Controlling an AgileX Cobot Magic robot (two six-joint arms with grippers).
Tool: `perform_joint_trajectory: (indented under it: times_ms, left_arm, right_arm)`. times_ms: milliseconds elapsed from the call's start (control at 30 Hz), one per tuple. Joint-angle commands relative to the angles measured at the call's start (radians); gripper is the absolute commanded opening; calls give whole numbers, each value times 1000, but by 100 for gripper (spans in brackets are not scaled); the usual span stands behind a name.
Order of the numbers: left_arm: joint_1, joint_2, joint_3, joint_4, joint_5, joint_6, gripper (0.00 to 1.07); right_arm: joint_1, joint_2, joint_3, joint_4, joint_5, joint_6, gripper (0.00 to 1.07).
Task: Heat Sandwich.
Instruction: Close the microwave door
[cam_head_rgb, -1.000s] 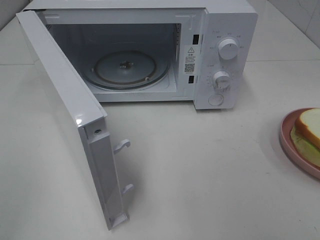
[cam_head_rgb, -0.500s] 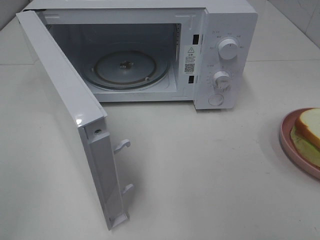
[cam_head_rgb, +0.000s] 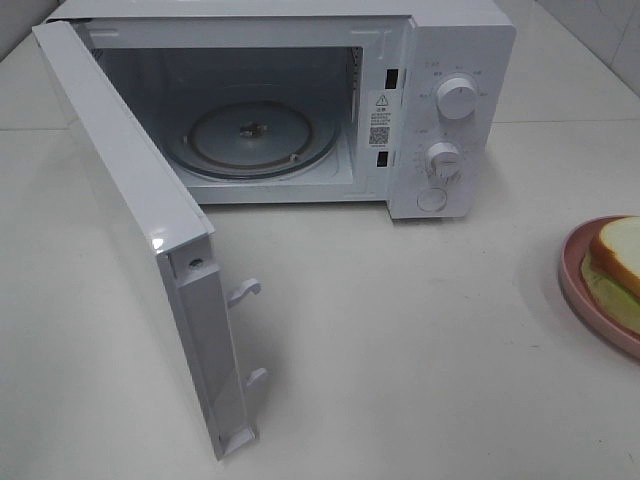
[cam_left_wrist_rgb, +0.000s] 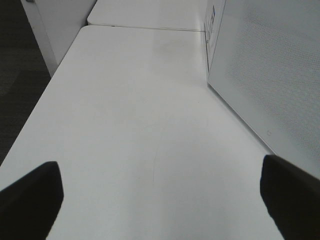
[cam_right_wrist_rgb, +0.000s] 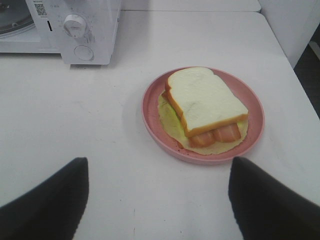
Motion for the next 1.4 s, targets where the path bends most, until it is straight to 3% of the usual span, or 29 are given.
perform_joint_trajectory:
  times_ms: [33,600,933,1100,1133,1167,1233,1300,1367,1400]
  left_arm:
    - [0,-24,5,-3,-3,1,99]
    - [0,-17,5,-7,-3,-8,99]
    - [0,123,-46,-8,-106,-11,96]
    - [0,237,-42,-8,-225,-11,80]
    - [0,254,-39,-8,-246,-11,68]
    - [0,254,-39,-8,-246,-11,68]
    - [0,306,-35,-8,-291,-11,49]
    - [0,327,-33,-8,-306,-11,44]
    - [0,387,-19,-8,-357,-11,31]
    - [0,411,-10,-8,-376,-11,19]
  right_arm:
    - [-4,-26,1,3,-7,-6,76]
    - [-4,-26,1,3,-7,-6,76]
    - [-4,-26,1,3,-7,-6,76]
    - [-4,-26,1,3,-7,-6,76]
    - [-4,-26,1,3,-7,-6,76]
    - [-4,-26,1,3,-7,-6,76]
    - [-4,-26,1,3,-7,-6,76]
    - [-4,-26,1,3,-7,-6,76]
    - [-4,-26,1,3,-7,-6,76]
    - [-4,-26,1,3,-7,-6,76]
